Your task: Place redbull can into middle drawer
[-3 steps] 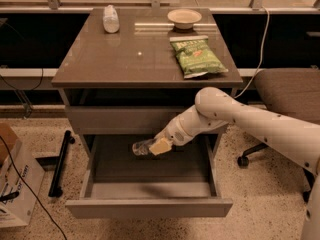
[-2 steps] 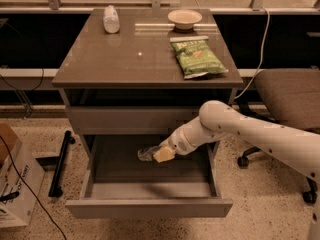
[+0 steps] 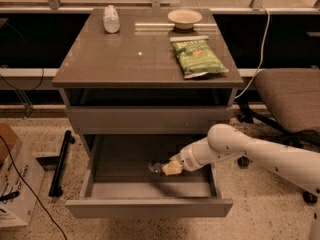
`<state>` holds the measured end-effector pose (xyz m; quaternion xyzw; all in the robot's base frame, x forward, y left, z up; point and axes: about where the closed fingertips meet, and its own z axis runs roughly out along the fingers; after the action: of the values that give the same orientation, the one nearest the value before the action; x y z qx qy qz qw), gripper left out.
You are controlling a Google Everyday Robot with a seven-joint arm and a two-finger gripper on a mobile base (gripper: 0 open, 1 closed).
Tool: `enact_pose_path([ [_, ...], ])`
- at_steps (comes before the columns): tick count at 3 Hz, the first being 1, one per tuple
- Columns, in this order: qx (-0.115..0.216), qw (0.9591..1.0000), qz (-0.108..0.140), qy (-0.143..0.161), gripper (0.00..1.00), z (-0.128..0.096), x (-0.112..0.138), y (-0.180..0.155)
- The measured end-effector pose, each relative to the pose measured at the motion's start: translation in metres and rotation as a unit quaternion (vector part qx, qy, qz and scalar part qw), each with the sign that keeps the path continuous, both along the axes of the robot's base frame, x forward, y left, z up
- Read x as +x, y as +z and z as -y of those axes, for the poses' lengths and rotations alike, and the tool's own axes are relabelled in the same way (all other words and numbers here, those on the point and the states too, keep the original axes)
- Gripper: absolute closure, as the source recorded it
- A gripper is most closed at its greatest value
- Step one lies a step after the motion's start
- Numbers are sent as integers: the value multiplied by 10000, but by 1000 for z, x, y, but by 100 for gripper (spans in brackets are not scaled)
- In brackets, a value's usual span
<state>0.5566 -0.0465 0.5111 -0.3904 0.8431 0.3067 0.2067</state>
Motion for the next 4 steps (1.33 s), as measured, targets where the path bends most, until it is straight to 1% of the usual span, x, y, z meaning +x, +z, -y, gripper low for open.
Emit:
enact_pose_path([
  [1,99,9990,-290,-337,100,14,-6,-37],
  [2,179,9973,-447,-549,100,21,-7,-63],
  [3,244,9963,-498,-664,82,21,-4,-78],
  [4,248,9963,-512,-647,58,19,-5,-79],
])
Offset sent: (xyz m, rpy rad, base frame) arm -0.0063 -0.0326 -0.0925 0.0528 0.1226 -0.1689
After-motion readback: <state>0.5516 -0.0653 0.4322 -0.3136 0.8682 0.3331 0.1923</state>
